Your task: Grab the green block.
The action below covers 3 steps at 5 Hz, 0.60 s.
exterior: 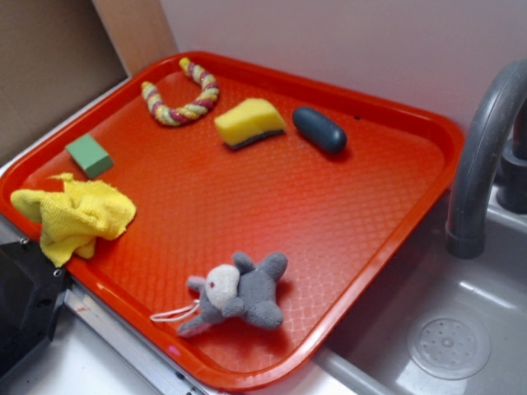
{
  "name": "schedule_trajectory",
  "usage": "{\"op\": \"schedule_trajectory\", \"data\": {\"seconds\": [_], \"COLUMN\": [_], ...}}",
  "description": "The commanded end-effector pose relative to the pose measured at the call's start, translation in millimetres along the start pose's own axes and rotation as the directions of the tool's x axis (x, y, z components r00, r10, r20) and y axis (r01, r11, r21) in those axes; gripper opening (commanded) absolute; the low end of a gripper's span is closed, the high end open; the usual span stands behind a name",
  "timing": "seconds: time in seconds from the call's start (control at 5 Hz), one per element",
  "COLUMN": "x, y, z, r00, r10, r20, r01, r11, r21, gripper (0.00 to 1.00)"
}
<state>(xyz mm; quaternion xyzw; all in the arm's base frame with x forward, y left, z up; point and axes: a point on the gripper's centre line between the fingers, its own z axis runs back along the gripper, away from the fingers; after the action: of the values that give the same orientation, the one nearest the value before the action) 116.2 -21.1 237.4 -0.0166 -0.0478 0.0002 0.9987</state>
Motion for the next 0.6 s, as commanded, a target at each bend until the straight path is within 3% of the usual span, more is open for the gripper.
{"op": "schedule_trajectory", "data": {"seconds": [0.0,0.2,0.4], "x": [0,6,18], "y": [0,11,34], "z": [0,-4,-18], "r00": [1.000,0.967,0.866], "r10": [0.000,0.255,0.496], "r20": [0.000,0.026,-0.059], "r01": [0.000,-0.252,-0.500], "r11": [1.000,0.964,0.858], "r21": [0.000,-0.084,-0.117], "gripper": [1.00,1.00,1.00]}}
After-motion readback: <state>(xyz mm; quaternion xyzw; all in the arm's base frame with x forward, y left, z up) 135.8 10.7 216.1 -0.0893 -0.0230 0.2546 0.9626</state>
